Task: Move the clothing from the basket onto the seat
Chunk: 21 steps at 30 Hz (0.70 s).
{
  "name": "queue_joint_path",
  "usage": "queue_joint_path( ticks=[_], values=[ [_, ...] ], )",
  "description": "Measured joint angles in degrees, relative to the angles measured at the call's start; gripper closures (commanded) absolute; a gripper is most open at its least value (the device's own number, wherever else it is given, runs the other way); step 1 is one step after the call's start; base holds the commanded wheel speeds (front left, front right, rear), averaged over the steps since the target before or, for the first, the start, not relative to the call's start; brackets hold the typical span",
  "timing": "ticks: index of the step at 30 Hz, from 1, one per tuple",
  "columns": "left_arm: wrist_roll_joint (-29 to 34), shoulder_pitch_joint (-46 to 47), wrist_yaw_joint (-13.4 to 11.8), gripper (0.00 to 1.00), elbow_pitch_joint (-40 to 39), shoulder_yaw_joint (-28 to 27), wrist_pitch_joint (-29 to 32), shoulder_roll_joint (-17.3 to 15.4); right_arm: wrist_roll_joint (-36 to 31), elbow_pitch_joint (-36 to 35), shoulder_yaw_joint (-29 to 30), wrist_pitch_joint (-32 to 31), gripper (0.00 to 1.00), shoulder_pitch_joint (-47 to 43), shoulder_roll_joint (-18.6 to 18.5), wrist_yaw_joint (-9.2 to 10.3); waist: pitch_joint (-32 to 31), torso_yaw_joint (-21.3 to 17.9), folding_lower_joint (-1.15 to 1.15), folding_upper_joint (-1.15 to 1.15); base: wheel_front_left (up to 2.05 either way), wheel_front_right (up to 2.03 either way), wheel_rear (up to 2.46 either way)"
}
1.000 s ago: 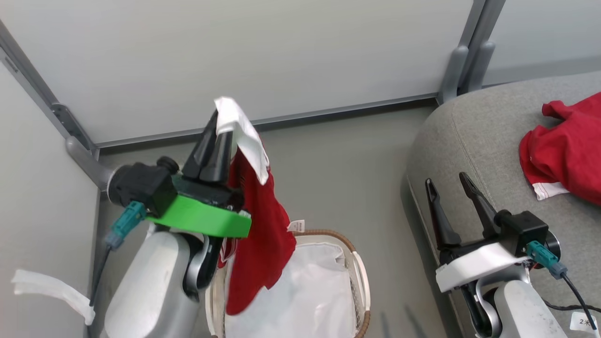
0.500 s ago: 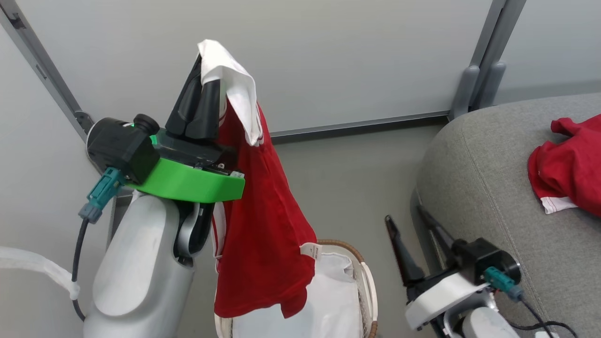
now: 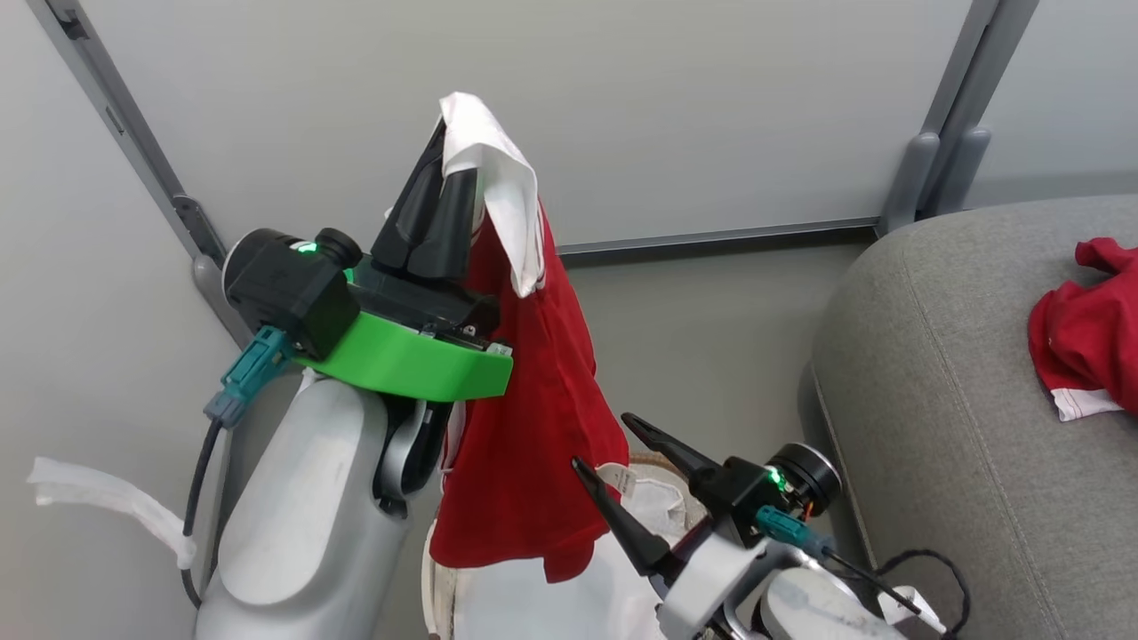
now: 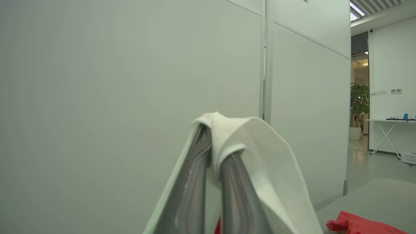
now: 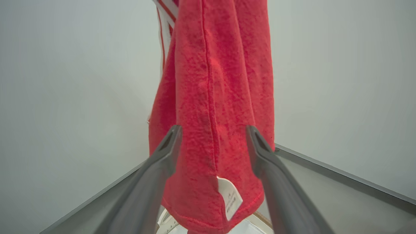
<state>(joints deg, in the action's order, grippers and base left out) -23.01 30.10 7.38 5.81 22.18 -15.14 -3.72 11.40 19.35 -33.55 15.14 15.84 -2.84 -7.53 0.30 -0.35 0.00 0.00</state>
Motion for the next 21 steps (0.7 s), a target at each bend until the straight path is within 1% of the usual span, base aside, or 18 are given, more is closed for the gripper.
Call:
queue_joint_path(
  ticks=[7,12,14,15,16,17,21],
  values=[
    [-1.2,0.3,0.0,1.00,0.2,2.2,0.0,0.6,-1.1,5.9,-2.7,0.0,0.00,6.6,0.0,0.00,0.3,2.0,0.00,0.00,0.00,0.00,0.00],
    [-2.0,0.5,0.0,1.00,0.5,4.5,0.0,0.8,1.5,10.7,-5.9,0.0,0.00,9.5,0.1,0.00,0.7,3.4,0.00,0.00,0.00,0.00,0.00],
    [-2.3,0.6,0.0,1.00,0.5,5.4,0.0,0.7,2.5,12.5,-6.3,0.0,0.00,10.2,0.1,0.00,0.8,4.0,0.00,0.00,0.00,0.00,0.00],
    [-2.7,0.6,0.0,1.00,0.5,5.9,0.0,0.8,3.3,13.4,-6.3,0.0,0.26,10.4,0.0,0.00,0.9,4.3,0.00,0.00,0.00,0.00,0.00],
    [-3.0,0.7,0.0,1.00,0.4,6.3,0.0,0.8,3.7,14.1,-6.4,0.0,0.69,10.6,0.0,0.00,1.0,4.5,0.00,0.00,0.00,0.00,0.00],
    [-3.4,0.9,0.0,1.00,0.3,6.7,0.0,0.8,4.5,15.0,-6.7,0.0,1.00,10.7,0.0,0.00,1.1,4.8,0.00,0.00,0.00,0.00,0.00],
    [-3.8,1.0,0.0,1.00,0.4,6.9,0.0,0.8,6.9,16.3,-7.7,0.0,1.00,10.9,0.0,0.00,1.7,5.4,0.00,0.00,0.00,0.00,0.00]
  ],
)
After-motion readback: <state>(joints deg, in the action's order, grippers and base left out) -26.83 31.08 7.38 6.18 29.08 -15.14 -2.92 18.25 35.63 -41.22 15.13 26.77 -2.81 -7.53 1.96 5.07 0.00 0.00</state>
